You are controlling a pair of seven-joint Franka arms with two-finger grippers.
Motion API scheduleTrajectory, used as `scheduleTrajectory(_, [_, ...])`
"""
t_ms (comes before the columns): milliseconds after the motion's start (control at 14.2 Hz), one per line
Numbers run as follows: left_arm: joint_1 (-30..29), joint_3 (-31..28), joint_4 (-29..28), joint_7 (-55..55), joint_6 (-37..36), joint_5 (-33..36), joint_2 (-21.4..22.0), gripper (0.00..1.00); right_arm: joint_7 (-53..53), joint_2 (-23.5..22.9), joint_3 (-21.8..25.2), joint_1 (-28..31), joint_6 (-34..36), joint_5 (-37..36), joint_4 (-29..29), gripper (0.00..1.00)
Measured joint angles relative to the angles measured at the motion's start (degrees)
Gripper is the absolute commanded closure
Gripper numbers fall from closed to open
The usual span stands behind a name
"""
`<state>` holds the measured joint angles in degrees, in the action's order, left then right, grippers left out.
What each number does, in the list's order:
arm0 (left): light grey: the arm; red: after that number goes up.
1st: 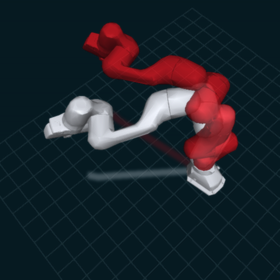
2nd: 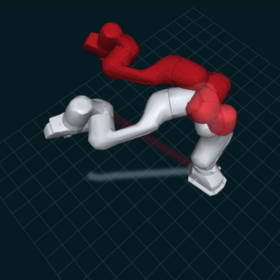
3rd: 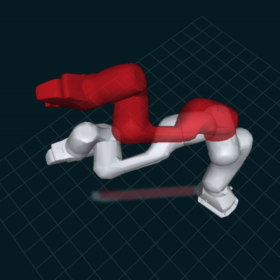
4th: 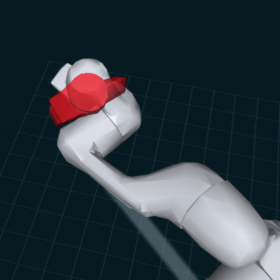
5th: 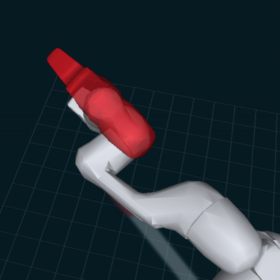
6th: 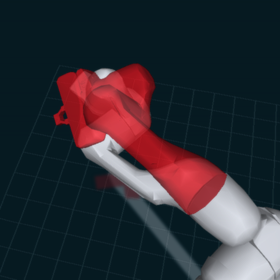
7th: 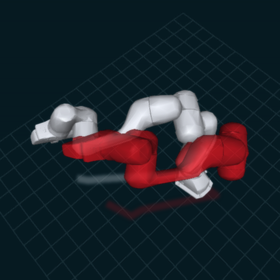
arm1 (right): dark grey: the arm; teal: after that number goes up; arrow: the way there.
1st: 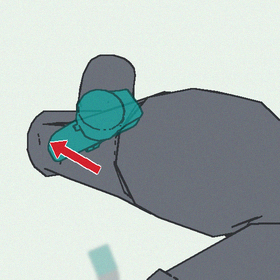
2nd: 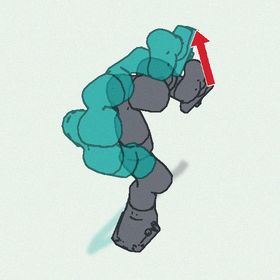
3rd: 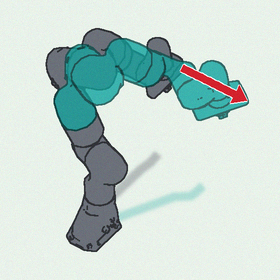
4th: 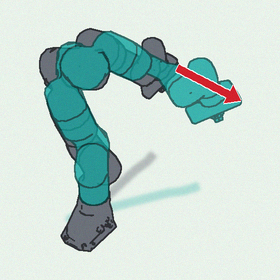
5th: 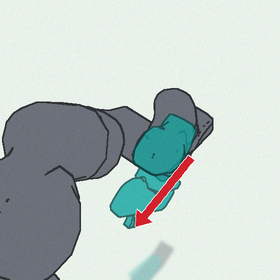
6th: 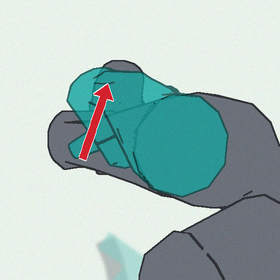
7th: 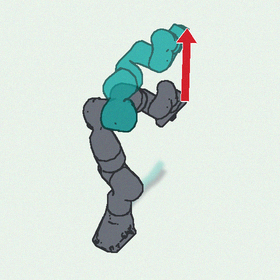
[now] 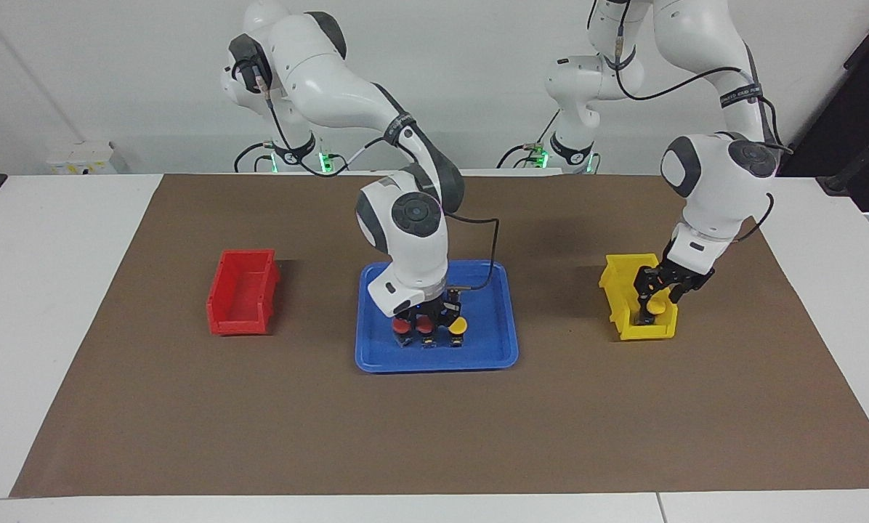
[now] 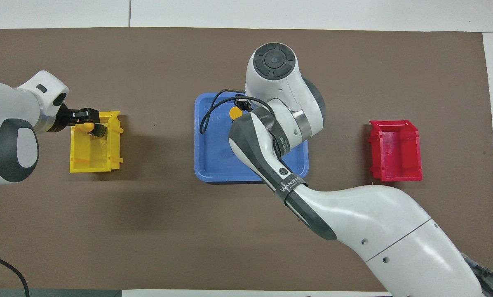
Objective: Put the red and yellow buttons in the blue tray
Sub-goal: 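Grasp the second yellow button with the left gripper while the right gripper withdraws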
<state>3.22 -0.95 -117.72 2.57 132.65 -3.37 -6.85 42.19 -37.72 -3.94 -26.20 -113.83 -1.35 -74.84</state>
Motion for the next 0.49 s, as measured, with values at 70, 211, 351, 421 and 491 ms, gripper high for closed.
scheduleTrajectory(70, [-0.47, -0.02, 0.00, 0.22, 0.03, 0.00, -0.10, 0.32, 0.00, 0.10, 0.00, 0.00, -0.05, 0.00, 0.00, 0.53])
scheduleTrajectory(211, [-0.81, -0.04, 0.00, 1.64, 0.28, 0.00, -0.17, 0.34, 0.00, 0.31, 0.00, 0.00, -0.06, 0.00, 0.00, 0.53])
scheduleTrajectory(351, [-0.68, 0.09, -0.01, 2.80, 0.69, 0.00, -0.61, 0.34, 0.00, 0.45, 0.00, 0.01, -0.04, 0.00, 0.03, 0.53])
scheduleTrajectory(421, [-0.68, 0.15, -0.01, 3.00, 0.89, 0.00, -0.93, 0.34, 0.00, 0.53, 0.00, 0.01, 0.21, 0.00, 0.14, 0.54])
scheduleTrajectory(491, [-0.68, 0.17, -0.02, 3.11, 1.07, 0.00, -1.20, 0.34, 0.00, 0.61, 0.00, 0.01, 0.83, 0.00, 0.33, 0.54])
